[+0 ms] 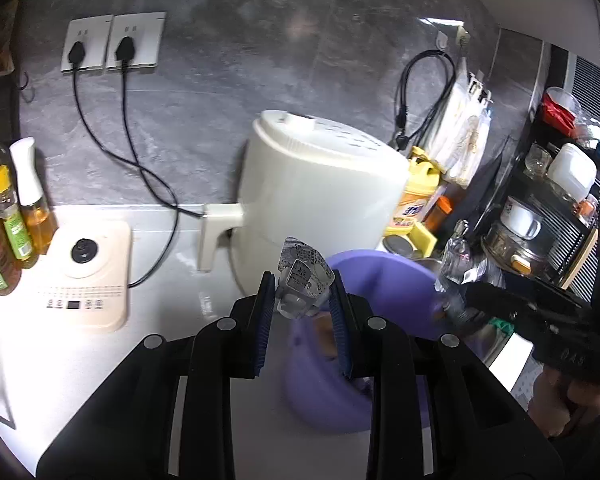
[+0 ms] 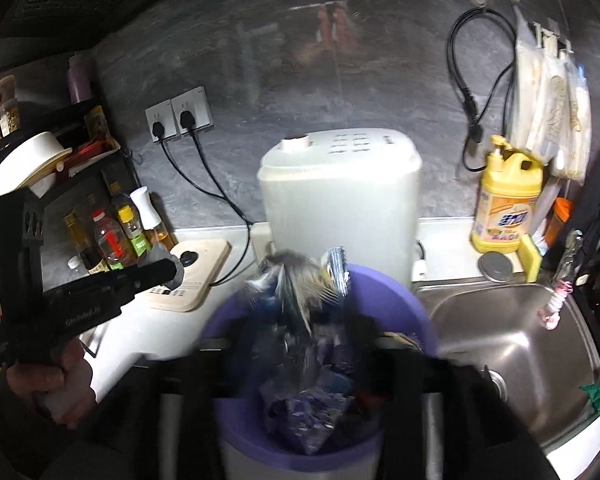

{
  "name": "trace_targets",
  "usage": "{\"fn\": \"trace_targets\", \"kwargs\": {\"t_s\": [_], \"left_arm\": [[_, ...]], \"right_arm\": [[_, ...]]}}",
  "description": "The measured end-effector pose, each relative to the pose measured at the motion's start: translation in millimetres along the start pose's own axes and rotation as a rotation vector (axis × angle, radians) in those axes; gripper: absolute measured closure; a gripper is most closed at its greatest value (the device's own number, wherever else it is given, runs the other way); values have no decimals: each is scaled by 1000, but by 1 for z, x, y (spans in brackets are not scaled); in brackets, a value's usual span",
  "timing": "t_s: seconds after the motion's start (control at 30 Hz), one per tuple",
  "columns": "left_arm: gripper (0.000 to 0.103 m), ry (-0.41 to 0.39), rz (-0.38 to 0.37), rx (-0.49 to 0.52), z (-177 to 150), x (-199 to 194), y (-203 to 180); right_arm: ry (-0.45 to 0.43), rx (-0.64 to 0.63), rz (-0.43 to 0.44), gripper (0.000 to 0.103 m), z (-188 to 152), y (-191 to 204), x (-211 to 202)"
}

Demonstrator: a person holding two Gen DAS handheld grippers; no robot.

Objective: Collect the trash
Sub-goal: 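Carry both items over the purple bucket and open both tools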

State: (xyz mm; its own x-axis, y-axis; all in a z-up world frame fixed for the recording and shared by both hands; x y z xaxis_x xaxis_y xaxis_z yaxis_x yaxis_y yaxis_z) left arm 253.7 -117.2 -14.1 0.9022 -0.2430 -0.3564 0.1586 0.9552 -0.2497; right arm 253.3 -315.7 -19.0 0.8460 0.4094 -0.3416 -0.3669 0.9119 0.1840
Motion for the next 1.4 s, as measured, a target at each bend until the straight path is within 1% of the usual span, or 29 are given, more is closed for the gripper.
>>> {"fn": "trace_targets", "kwargs": {"t_s": [0.1,0.2,0.3,0.33,0.43,0.57,0.63,0.9,0.93,0.97,1.0,1.03,1.1,1.13,1.17,1.2,1.23,1.33,1.4], "left_arm": [[76,-2,-9,1,-6,8,-16],[76,16,-15,14,-13,16,-29],[76,34,-26,33,-13,24,-40],[76,34,-28,38,-12,25,-43],[76,23,-39,50,-6,31,-56],[76,20,-55,71,0,37,-73],[76,25,-60,76,0,41,-80],[75,95,-93,80,-13,52,-107],[69,116,-119,84,-17,52,-113],[61,130,-128,91,-21,52,-116],[39,138,-120,105,-23,52,-118],[26,130,-96,120,-25,49,-119],[22,122,-80,120,-25,41,-114],[17,122,-69,116,-24,38,-111],[13,117,-44,115,-23,33,-105],[8,111,-21,116,-21,30,-100],[6,100,10,111,-19,24,-91],[6,88,54,87,-14,11,-71],[6,72,80,79,-9,-2,-55]], "right_arm": [[-13,-32,-30,48,-5,-19,-9],[-23,-7,-37,44,-9,-39,-14],[-28,24,-59,44,-11,-58,-17],[-35,39,-59,42,-10,-64,-20],[-56,26,-61,33,-6,-72,-26],[-71,32,-67,32,-2,-84,-30],[-79,41,-70,28,-1,-90,-33],[-65,81,-67,27,-4,-112,-39],[-63,87,-66,27,-6,-114,-39],[-60,94,-63,27,-7,-116,-39],[-57,102,-61,27,-9,-118,-39],[-54,108,-59,27,-11,-119,-39],[-46,116,-57,26,-15,-119,-38],[-44,119,-57,26,-17,-118,-38],[-42,122,-59,25,-18,-117,-39],[-41,126,-63,22,-19,-115,-39],[-43,130,-66,17,-19,-114,-40],[-65,144,-61,8,-17,-106,-44],[-79,135,-56,8,-15,-95,-46]]}}
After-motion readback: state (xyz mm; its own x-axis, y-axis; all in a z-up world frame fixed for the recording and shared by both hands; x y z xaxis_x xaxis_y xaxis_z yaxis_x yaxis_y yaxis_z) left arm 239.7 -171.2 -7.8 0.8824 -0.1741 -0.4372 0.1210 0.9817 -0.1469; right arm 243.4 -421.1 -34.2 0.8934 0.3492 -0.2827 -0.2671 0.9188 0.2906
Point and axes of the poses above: each gripper's, at about its wrist camera, not at the fingertips, and x roughly the way its jaws point, y to its left, z to its top, the point moved 3 cm from there along x, roughly the way its jaws point, and after that the axes turned 10 degrees about -y, right-handed, at the moved point
